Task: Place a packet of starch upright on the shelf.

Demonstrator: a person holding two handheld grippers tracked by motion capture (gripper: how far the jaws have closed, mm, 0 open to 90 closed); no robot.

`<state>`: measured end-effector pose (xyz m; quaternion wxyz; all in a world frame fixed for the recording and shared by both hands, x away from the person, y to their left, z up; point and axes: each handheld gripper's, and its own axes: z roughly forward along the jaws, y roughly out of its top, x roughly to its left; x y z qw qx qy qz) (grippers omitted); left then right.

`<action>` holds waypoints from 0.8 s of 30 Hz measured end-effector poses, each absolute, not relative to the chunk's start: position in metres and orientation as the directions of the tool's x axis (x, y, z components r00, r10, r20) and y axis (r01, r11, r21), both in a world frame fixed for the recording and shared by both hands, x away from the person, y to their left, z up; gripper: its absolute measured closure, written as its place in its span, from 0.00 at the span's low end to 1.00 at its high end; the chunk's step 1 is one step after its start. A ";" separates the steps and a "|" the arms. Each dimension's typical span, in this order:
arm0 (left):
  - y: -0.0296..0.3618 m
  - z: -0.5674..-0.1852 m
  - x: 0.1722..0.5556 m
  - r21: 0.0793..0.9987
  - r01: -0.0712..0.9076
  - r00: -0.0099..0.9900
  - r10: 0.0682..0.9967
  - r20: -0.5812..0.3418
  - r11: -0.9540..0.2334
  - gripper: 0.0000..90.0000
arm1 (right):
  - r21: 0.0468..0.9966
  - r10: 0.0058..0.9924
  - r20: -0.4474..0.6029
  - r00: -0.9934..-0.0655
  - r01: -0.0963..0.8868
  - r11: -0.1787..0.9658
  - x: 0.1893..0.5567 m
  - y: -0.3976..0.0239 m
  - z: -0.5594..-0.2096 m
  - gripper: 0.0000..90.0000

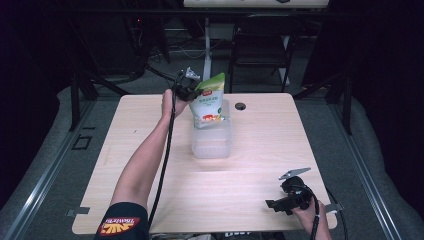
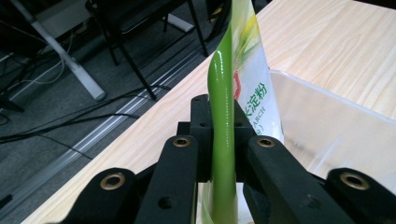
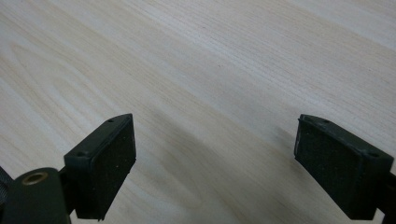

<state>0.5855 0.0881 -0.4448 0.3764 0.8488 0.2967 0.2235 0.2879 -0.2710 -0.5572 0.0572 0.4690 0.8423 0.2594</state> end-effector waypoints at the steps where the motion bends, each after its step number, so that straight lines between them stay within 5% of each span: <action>1: 0.088 -0.445 0.585 0.772 0.337 0.723 0.674 0.154 -0.538 0.94 | 0.490 0.820 0.145 -0.554 0.760 0.427 0.288 -0.271 -0.557 0.14; 13: 0.089 -0.440 0.584 0.758 0.339 0.742 0.654 0.149 -0.558 0.81 | 0.491 0.819 0.151 -0.554 0.761 0.424 0.288 -0.271 -0.557 0.14; 18: 0.087 -0.436 0.581 0.754 0.359 0.717 0.680 0.154 -0.550 0.46 | 0.489 0.819 0.150 -0.554 0.762 0.425 0.288 -0.271 -0.557 0.14; 24: 0.086 -0.428 0.574 0.729 0.385 0.715 0.682 0.152 -0.566 0.20 | 0.489 0.819 0.151 -0.554 0.762 0.425 0.288 -0.271 -0.557 0.14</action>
